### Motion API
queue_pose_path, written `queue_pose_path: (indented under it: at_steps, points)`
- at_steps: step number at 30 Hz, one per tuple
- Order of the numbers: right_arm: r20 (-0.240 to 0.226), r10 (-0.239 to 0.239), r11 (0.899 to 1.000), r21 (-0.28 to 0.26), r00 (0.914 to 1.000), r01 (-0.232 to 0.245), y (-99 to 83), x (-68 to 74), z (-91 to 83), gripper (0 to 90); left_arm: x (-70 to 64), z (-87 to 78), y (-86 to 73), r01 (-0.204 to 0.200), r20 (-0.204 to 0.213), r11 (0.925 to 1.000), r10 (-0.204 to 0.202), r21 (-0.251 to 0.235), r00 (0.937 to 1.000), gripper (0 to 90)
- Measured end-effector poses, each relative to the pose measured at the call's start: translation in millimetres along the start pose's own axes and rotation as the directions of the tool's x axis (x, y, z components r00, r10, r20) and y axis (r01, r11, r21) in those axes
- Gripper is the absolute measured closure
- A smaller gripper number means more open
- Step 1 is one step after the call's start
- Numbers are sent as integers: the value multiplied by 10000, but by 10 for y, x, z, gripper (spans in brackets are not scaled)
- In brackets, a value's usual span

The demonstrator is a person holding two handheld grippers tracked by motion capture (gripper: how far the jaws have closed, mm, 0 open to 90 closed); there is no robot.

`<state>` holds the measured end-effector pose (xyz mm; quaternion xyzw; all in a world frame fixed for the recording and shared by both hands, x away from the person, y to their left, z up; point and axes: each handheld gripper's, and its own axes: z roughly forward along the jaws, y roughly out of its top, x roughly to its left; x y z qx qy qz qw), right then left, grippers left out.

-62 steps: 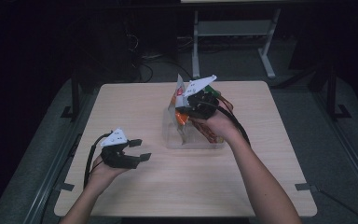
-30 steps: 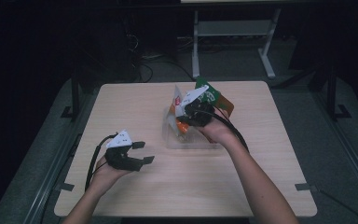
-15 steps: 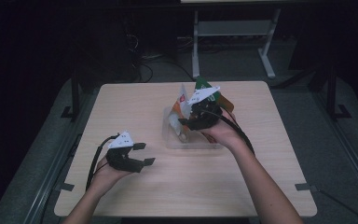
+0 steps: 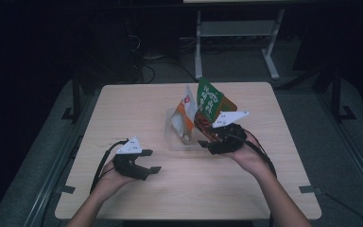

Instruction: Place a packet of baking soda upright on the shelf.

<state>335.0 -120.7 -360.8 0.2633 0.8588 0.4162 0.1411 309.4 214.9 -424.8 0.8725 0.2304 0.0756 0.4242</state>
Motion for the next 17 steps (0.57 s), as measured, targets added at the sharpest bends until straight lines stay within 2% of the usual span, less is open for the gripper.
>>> queue_pose_path:
  at_steps: [5, 9, 12, 17]
  points:
    - [-317, 105, 9982, 599, 9994, -86, -307, 69, -4, 390, -58, 51, -14, -225, 496, 9992, 209, 320, 9986, 261]
    - [-665, 27, 9884, 1518, 9978, 74, -559, 118, 59, 382, -78, 83, -20, -420, 743, 9975, 377, 576, 9965, 261]
    - [-801, 176, 9839, 1789, 9966, -30, -631, 125, 96, 377, -81, 92, -20, -442, 806, 9970, 390, 628, 9960, 261]
    - [-931, 182, 9844, 1760, 9955, -15, -638, 123, 126, 367, -73, 100, -29, -560, 836, 9954, 494, 779, 9953, 261]
